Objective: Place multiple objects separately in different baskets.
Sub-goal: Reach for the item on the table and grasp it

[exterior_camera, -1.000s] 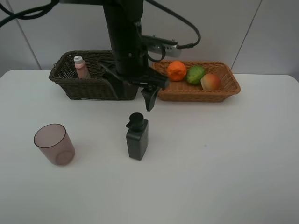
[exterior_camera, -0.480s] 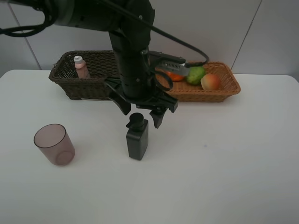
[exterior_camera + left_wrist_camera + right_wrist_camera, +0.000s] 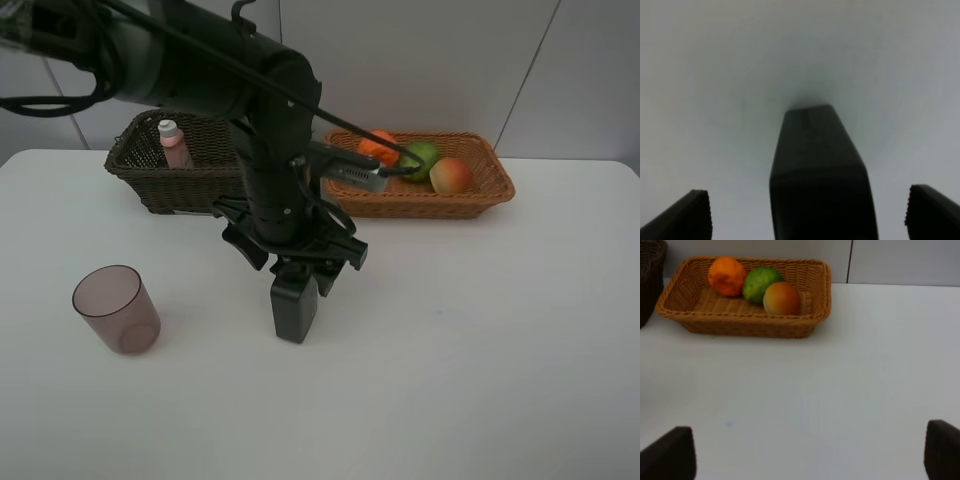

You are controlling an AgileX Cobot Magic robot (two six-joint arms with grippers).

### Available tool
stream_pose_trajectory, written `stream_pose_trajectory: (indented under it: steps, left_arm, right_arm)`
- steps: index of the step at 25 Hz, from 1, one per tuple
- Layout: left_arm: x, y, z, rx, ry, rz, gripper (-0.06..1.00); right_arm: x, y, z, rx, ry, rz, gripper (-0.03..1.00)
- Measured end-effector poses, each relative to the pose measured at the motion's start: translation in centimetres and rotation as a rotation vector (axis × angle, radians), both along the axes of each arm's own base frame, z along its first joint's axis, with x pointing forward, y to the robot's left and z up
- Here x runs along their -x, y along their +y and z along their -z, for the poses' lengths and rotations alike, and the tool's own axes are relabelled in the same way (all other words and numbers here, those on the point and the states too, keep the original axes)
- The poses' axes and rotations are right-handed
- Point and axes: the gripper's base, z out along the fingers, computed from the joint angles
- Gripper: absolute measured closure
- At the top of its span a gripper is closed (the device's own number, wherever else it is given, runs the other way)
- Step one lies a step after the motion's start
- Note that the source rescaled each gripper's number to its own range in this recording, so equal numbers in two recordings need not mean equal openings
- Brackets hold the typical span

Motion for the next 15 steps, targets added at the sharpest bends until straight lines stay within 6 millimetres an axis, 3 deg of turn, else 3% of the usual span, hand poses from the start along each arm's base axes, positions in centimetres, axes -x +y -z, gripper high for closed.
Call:
stream_pose_trajectory:
  steps: [8,10,12,15]
  left_arm:
    - [0.2,0.1,1.4,0.032,-0.017,0.0,-0.06]
    - [0.2,0.1,1.4,0.032,-0.017,-0.001,-0.01]
    - [0.2,0.1,1.5,0.03,-0.014,-0.001,0.21]
    - [0.3,0.2,1.6,0.023,-0.004,-0.004,0.83]
  right_arm:
    - [0.0,0.0,0.0,0.0,0.0,0.0,-0.03]
    - [0.0,0.0,0.0,0.0,0.0,0.0,-0.03]
    - [0.0,0.0,0.0,0.0,0.0,0.0,-0.03]
    - [0.0,0.0,0.0,0.0,0.0,0.0,-0.03]
